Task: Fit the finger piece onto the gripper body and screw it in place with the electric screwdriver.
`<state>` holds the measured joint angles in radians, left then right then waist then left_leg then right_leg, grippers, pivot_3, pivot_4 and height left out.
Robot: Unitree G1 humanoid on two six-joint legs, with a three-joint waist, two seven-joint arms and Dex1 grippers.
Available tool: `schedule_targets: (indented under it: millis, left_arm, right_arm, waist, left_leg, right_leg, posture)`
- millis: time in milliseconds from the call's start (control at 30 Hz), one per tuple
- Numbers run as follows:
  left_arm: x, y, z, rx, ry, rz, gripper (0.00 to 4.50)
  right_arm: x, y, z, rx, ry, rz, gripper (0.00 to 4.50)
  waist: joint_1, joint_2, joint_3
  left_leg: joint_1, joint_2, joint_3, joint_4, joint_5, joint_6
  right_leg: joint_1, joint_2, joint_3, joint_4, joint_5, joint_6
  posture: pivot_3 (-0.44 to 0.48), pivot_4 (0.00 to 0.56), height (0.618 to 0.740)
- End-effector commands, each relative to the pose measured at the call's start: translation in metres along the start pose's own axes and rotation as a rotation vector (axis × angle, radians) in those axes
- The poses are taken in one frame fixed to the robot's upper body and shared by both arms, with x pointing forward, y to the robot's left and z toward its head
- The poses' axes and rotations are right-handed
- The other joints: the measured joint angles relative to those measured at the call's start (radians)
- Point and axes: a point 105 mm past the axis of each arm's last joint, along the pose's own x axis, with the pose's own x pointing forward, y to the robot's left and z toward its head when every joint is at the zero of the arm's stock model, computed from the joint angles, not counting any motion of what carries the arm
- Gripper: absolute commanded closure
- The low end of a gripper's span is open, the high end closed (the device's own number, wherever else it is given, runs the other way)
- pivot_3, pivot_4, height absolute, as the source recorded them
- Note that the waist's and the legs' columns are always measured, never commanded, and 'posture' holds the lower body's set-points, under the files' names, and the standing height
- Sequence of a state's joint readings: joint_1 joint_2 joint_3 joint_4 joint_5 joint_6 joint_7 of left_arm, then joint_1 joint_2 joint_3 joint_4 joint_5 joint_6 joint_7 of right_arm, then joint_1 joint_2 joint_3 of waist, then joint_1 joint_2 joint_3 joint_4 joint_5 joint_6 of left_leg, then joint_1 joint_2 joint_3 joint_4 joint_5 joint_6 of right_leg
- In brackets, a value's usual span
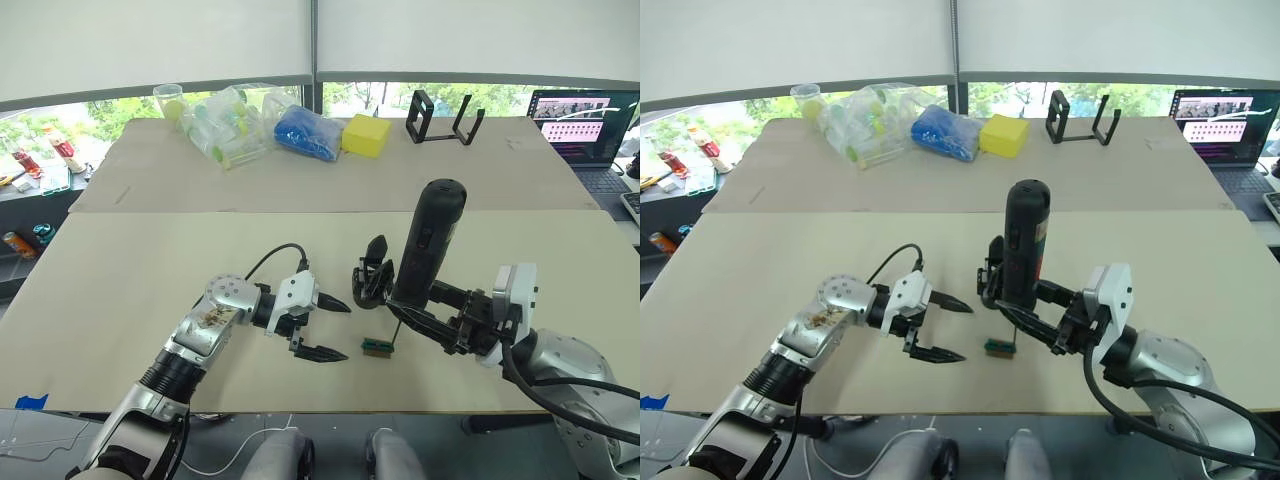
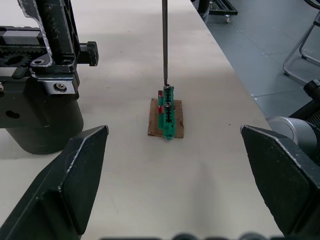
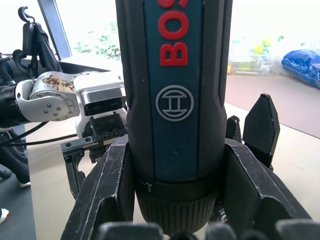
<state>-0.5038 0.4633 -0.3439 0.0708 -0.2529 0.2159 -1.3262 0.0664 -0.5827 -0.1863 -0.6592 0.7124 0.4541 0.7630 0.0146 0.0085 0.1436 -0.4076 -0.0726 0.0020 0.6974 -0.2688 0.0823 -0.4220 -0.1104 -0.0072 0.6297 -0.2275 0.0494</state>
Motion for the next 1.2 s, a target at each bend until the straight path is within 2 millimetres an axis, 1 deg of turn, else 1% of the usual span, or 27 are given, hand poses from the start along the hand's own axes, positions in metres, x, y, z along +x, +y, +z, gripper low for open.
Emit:
schedule_targets:
  millis: [33,1200]
  left_arm:
    - [0.0011,0.0005,0.0116,0.066,-0.011,-0.007,0.0]
    - [0.0015,-0.0013,0.0118,0.066,-0.011,-0.008,0.0]
  right_arm:
    - [0.001,0.0097,0.0167,-0.049,-0.05,0.04,2.59]
    - [0.0021,0.0067,0.0176,-0.039,-0.048,0.029,2.59]
  waist:
    - [0.0,0.0,0.0]
    - [0.0,0.0,0.0]
  left_leg:
    - [0.0,0.0,0.0,0.0,0.0,0.0]
    - [0.0,0.0,0.0,0.0,0.0,0.0]
  right_leg:
    - [0.0,0.0,0.0,0.0,0.0,0.0]
    - [0.0,0.0,0.0,0.0,0.0,0.0]
  posture:
    - [0.0,0.15,0.74]
    - [0.0,0.15,0.74]
